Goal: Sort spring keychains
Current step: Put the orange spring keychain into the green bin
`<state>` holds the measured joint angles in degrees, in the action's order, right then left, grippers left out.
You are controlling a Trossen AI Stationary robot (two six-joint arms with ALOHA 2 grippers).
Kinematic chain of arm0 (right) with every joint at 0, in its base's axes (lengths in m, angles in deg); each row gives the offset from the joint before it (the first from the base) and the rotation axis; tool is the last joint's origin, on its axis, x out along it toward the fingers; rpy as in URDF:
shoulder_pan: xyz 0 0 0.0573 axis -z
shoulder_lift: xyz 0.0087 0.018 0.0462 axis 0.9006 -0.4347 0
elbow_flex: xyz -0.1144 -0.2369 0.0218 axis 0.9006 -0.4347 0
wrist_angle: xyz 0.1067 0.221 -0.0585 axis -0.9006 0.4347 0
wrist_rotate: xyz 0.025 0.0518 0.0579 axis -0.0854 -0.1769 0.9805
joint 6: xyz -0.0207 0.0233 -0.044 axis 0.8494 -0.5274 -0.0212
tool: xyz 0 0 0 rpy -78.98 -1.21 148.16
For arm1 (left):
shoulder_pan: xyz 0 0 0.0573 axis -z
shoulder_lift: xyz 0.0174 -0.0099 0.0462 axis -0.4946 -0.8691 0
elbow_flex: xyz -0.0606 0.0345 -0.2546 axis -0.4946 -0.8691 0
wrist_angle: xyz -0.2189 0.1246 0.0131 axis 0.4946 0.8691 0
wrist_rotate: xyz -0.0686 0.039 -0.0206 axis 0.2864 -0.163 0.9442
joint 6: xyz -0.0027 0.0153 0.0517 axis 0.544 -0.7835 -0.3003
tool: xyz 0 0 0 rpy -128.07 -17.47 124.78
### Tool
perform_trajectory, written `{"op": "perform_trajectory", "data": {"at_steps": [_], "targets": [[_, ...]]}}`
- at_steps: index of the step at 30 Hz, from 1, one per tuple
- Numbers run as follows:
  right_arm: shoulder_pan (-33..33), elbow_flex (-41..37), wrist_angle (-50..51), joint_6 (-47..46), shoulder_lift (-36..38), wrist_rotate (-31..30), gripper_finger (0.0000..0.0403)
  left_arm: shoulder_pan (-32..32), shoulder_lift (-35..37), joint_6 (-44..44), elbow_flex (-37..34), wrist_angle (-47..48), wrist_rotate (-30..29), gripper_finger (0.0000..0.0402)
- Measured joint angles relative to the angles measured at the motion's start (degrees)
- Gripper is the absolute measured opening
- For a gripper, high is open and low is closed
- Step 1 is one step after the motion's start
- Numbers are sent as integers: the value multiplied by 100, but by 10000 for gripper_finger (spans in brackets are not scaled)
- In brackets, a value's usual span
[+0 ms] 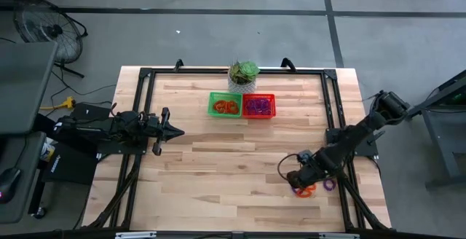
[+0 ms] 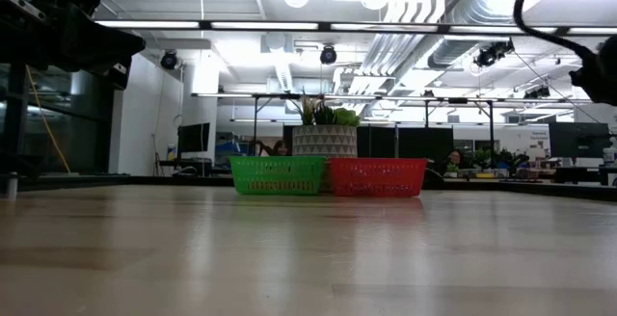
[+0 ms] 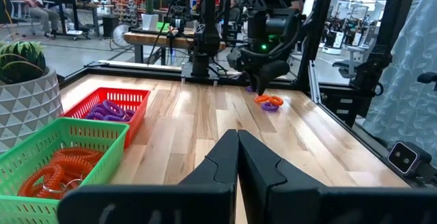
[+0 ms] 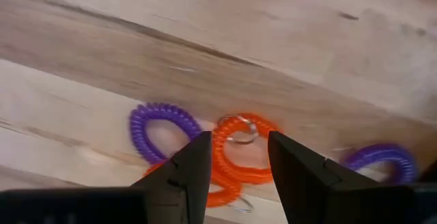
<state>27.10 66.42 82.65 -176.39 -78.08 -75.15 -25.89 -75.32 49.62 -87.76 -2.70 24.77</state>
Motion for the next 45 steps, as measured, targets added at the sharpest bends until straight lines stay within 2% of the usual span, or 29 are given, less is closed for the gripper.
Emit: {"op": "perform_trajectory", "data": {"at_steps": [5, 12, 19, 37, 45], "targets": [[-171, 4, -182, -637, 0, -387, 139, 1, -1, 0, 0, -1, 0, 0], [-194, 7, -168, -953, -51, -134, 139, 0, -1, 0, 0, -2, 0, 0], [-205, 7, -402, -1028, -359, 86, 139, 0, 0, 0, 0, -2, 0, 0], [-30, 35, -557, -1028, -927, 119, 139, 2, 0, 0, 0, 0, 0, 0], [82, 26, -551, -892, -962, 129, 134, 1, -1, 0, 0, -2, 0, 0]]}}
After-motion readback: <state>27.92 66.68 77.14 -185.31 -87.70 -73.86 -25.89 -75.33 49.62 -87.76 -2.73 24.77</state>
